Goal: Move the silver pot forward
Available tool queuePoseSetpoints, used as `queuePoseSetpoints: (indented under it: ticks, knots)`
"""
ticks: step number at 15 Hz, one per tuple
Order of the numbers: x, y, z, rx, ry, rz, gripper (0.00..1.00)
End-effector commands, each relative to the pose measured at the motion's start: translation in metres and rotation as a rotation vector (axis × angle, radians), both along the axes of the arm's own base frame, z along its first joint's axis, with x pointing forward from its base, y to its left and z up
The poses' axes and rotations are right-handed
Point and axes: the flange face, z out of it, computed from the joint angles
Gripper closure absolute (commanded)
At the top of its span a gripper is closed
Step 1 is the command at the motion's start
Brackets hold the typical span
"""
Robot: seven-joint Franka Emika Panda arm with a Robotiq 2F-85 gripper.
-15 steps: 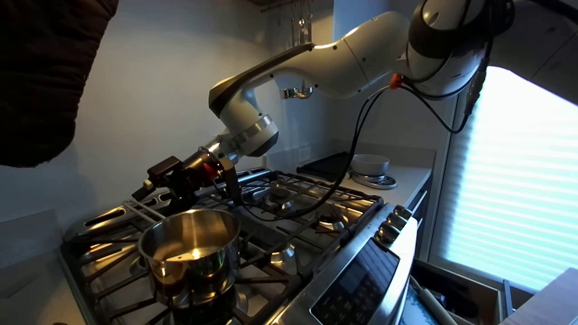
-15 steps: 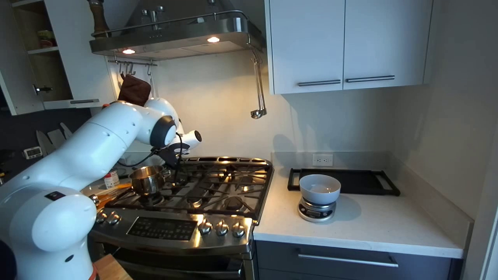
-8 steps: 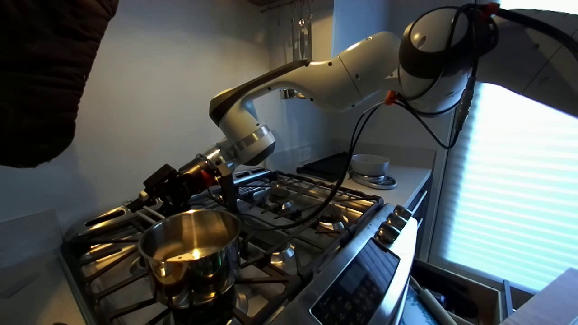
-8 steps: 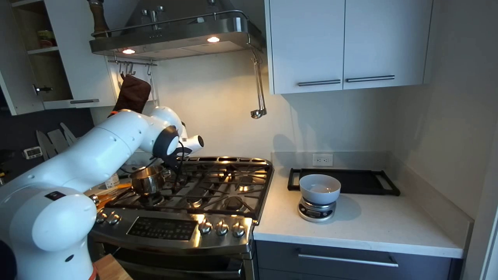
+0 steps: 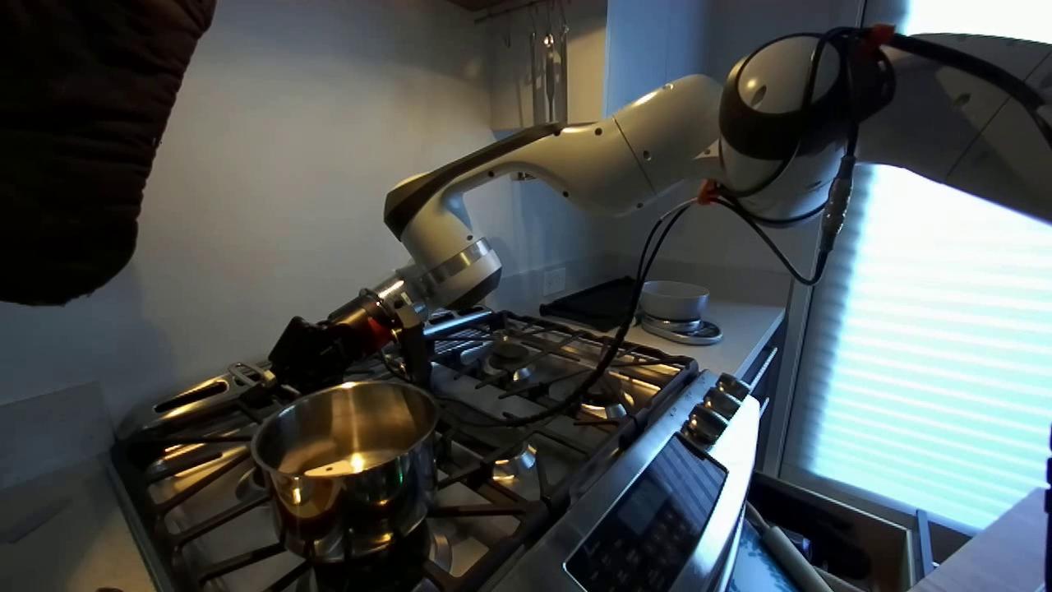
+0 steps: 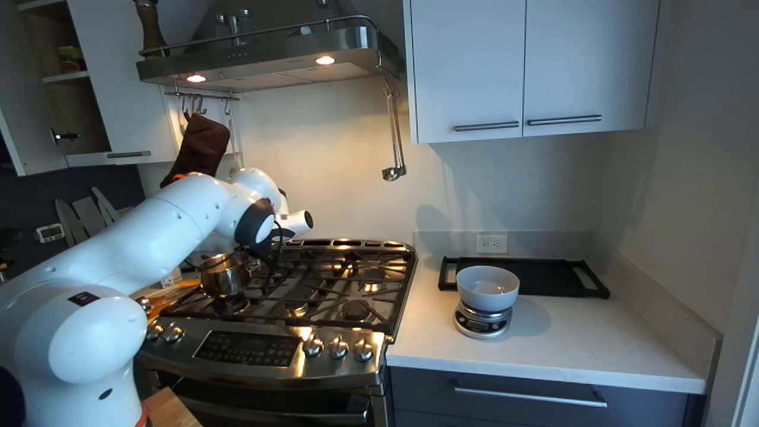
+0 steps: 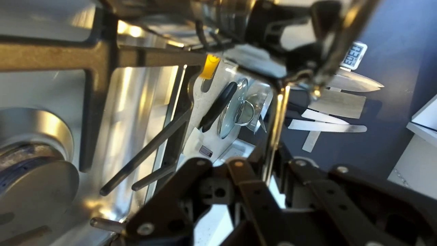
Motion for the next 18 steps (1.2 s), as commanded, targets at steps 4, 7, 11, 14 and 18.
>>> queuePoseSetpoints:
  ticks: [4,7,11,14,18]
  knots:
    - [0.006,-0.005,0.008,-0.010,0.072,-0.038,0.99]
    - [0.010,-0.011,0.022,-0.025,0.106,-0.076,0.99]
    - [0.023,-0.026,0.030,-0.033,0.130,-0.134,0.99]
    - [0.030,-0.034,0.026,-0.040,0.139,-0.156,0.99]
    - [0.034,-0.040,0.024,-0.032,0.149,-0.173,0.62]
